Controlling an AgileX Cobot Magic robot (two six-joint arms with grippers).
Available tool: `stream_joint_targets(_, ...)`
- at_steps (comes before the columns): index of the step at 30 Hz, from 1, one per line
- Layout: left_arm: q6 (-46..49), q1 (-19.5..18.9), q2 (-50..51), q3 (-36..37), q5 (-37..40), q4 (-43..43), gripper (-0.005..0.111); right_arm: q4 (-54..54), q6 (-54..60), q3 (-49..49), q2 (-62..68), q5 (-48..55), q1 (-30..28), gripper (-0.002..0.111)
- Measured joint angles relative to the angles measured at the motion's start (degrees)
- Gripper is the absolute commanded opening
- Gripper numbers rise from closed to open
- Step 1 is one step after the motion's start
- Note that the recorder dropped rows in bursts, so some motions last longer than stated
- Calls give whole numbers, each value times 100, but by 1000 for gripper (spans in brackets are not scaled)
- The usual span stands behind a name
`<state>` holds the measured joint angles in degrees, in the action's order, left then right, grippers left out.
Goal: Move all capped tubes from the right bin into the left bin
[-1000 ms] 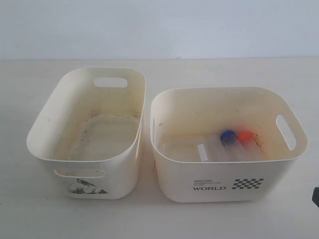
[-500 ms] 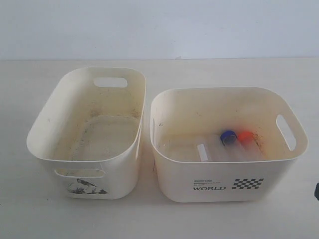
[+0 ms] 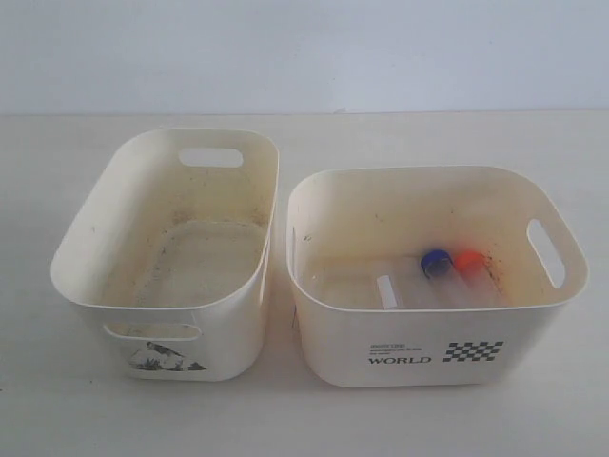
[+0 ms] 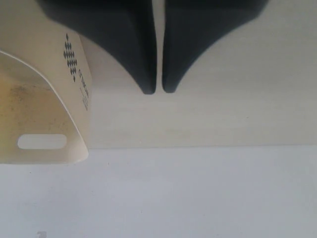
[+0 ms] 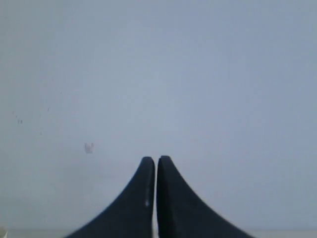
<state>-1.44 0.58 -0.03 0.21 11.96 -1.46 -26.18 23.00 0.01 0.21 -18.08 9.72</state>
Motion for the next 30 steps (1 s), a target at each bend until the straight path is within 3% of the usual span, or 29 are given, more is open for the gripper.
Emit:
stream_joint_targets(4,0,0,0,0,0,0,4,0,-299,-17,0,-449,0,1)
stream_joint_targets(9,0,0,0,0,0,0,4,-16,-71,-626,152,-59,0,1)
stream_joint_targets(16,0,0,0,0,0,0,4,-23,684,-2258,1877,1993,0,1)
stream_joint_targets(20,0,0,0,0,0,0,4,-23,744,-2669,2828,2571,0,1)
stream_joint_targets(30,0,0,0,0,0,0,4,-38,442,-2767,3759,1903,0,1)
